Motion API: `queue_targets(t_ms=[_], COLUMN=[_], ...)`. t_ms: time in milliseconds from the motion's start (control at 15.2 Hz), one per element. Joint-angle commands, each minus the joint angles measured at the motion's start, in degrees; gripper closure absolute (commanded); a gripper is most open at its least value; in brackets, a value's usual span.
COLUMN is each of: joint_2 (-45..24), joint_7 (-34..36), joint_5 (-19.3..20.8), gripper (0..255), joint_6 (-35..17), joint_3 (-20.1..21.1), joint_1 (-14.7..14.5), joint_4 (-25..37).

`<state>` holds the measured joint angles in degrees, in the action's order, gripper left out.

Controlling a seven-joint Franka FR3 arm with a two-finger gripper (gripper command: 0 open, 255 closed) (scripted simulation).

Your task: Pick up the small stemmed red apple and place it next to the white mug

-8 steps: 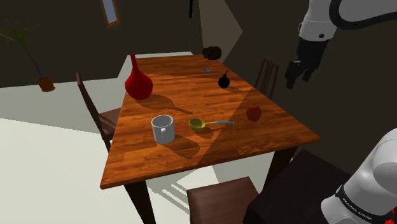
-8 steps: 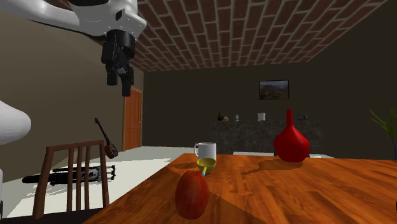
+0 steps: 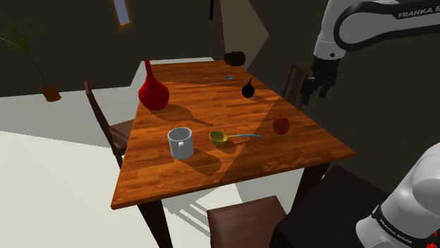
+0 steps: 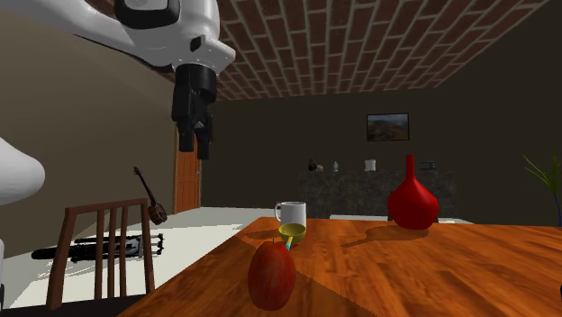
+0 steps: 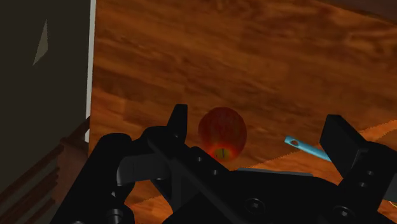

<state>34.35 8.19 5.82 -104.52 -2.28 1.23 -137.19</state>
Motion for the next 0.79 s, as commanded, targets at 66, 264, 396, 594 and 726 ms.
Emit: queue_targets(t_ms=[66,264,396,594,726], joint_2=[-6.15,-12.31,-16.58,-23.17,-27.66], joint_7=[-0.6,-1.77,-2.73,-4.44,-5.77], joint_5=[-0.91,-2.14,-3.24,-5.38,-7.14], gripper=[0,0,0,0,0], joint_6=[-4.77,-9.19,-11.88,-15.45,-17.49], joint_3=[-1.58,-3.28,-4.34,-5.8,-6.64], joint_1=[0.23,0.47,0.57,0.7,0.8], joint_4=[1.17,2.56,3.86,6.36,8.4])
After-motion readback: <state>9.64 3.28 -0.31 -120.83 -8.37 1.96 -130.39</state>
